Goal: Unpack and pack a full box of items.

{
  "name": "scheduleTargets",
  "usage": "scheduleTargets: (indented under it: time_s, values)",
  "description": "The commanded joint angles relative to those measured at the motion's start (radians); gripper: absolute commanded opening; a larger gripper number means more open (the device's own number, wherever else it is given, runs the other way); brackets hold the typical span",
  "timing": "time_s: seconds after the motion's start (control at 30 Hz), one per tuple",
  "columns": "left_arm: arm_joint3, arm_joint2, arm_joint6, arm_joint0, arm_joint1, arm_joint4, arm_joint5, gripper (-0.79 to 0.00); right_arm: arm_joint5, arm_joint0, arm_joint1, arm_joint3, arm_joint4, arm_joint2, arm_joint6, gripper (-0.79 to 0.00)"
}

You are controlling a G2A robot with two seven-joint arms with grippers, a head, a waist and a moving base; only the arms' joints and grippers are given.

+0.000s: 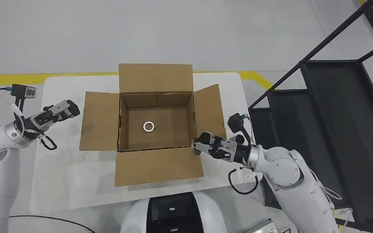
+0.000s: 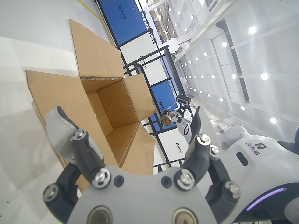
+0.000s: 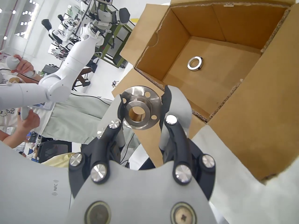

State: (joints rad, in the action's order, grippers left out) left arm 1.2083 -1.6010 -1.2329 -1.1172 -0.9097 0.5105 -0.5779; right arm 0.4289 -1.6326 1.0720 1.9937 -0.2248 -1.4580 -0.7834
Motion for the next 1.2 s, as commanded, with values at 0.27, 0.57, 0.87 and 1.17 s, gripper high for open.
scheduleTargets:
  time_s: [0.27, 0.57, 0.87, 1.17]
  values:
    - [0.000, 0.000, 0.000, 0.000, 0.000, 0.000, 0.000, 0.000, 0.024, 0.012, 0.001, -0.027, 0.013, 0.007, 0.023, -0.785]
    - [0.000, 0.000, 0.000, 0.000, 0.000, 0.000, 0.000, 0.000, 0.024, 0.012, 0.001, -0.027, 0.013, 0.007, 0.023, -0.785]
    - [0.000, 0.000, 0.000, 0.000, 0.000, 0.000, 0.000, 0.000, -0.084, 0.132, 0.018, -0.057, -0.072, 0.143, 0.101, -0.785]
    - [0.000, 0.000, 0.000, 0.000, 0.000, 0.000, 0.000, 0.000, -0.166, 0.277, 0.048, -0.184, -0.138, 0.295, 0.209, -0.690]
